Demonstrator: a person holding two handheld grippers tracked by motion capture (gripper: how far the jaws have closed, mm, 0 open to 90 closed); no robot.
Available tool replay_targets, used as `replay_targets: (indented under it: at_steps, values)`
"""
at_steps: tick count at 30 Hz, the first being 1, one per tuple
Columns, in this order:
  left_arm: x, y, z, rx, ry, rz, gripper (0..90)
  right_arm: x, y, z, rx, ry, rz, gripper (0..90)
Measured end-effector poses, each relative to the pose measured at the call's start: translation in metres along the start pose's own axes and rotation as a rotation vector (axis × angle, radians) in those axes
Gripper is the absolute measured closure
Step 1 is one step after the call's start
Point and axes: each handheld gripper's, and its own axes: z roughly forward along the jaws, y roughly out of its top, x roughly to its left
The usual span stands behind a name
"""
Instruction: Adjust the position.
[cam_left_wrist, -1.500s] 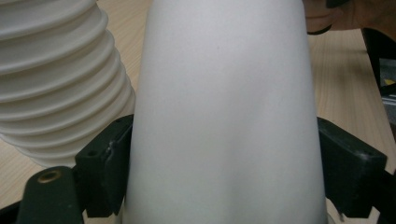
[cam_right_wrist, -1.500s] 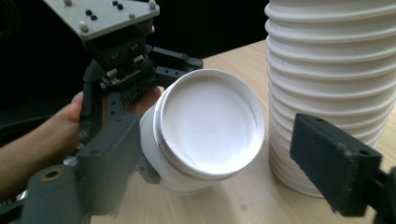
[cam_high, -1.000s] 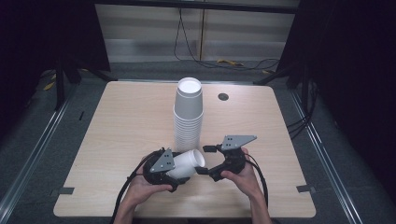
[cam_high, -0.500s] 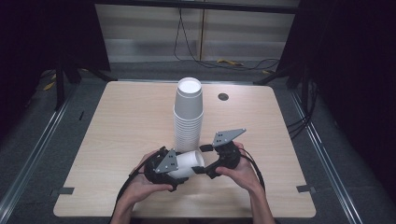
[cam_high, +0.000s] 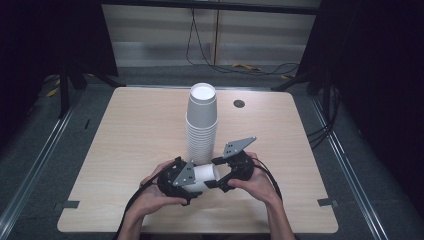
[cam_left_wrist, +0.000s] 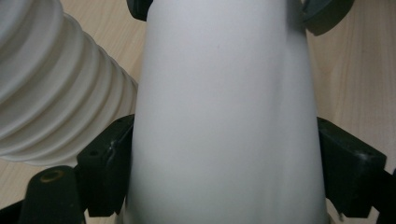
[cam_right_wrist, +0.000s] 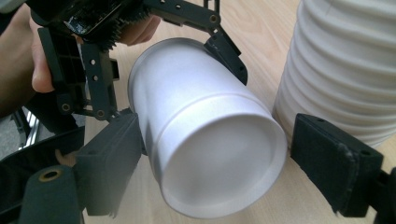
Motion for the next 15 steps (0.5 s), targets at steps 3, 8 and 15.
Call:
replay_targets:
  at_steps: [3, 8, 15]
  values:
    - [0.0002, 0.0027, 0.0005, 0.004, -0.005, 0.010, 16.6, 0.0009, 0.0010, 0.0021, 0.026, 0.007, -0.009, 17.0]
    - [0.0003, 0.0044, 0.0041, 0.021, -0.010, 0.023, 16.6, 0.0005, 0.0028, 0.0047, 0.062, 0.018, -0.016, 17.7]
    - [-0.0002, 0.0094, 0.0044, 0.049, -0.014, 0.051, 16.8, -0.0018, 0.0046, 0.0093, 0.109, 0.037, -0.030, 19.4]
